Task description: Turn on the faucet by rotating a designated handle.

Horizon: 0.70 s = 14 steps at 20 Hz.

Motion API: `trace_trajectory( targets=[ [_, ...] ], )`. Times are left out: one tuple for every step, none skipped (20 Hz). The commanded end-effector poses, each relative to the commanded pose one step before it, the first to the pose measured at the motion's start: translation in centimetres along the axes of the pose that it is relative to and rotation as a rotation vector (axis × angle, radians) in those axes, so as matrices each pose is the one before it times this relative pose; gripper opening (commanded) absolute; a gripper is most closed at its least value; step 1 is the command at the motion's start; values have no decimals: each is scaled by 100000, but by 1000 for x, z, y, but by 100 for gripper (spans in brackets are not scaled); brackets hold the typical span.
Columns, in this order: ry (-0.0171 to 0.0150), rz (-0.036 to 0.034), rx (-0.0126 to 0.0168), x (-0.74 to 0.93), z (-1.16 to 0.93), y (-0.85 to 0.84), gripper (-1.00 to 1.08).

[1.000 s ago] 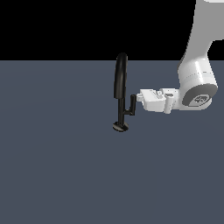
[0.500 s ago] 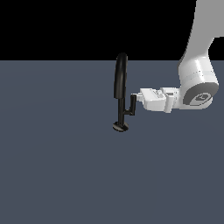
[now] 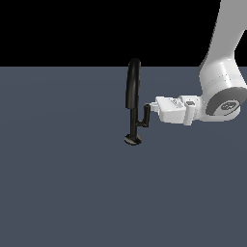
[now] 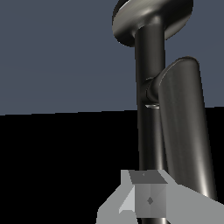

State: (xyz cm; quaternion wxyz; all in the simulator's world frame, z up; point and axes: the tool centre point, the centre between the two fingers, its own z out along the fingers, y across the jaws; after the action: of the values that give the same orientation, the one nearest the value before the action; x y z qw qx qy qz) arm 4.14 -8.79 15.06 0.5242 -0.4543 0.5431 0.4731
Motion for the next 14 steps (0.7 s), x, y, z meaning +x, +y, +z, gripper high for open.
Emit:
trace_trajectory(
  targets=[
    [-263, 157, -427, -334, -3, 851, -100],
    [0, 0, 0, -88, -1, 265, -100],
    [0, 0, 0, -88, -1, 267, -100],
    [0, 0, 0, -89, -2, 269, -100],
    [0, 0, 0, -90, -2, 271, -100],
    [0, 0, 0, -91, -2, 273, -100],
    [0, 0, 0, 0, 0, 0, -100],
    [290, -544, 433, 21, 4, -539, -100],
    [0, 0, 0, 115, -12, 342, -100],
    [-37, 60, -47, 152, 9, 334, -100],
    [0, 0, 0, 118, -12, 348, -100],
    [-36, 60, -47, 154, 9, 341, -100],
    [0, 0, 0, 120, -12, 354, -100],
    [-41, 69, -55, 161, 12, 345, -100]
  ],
)
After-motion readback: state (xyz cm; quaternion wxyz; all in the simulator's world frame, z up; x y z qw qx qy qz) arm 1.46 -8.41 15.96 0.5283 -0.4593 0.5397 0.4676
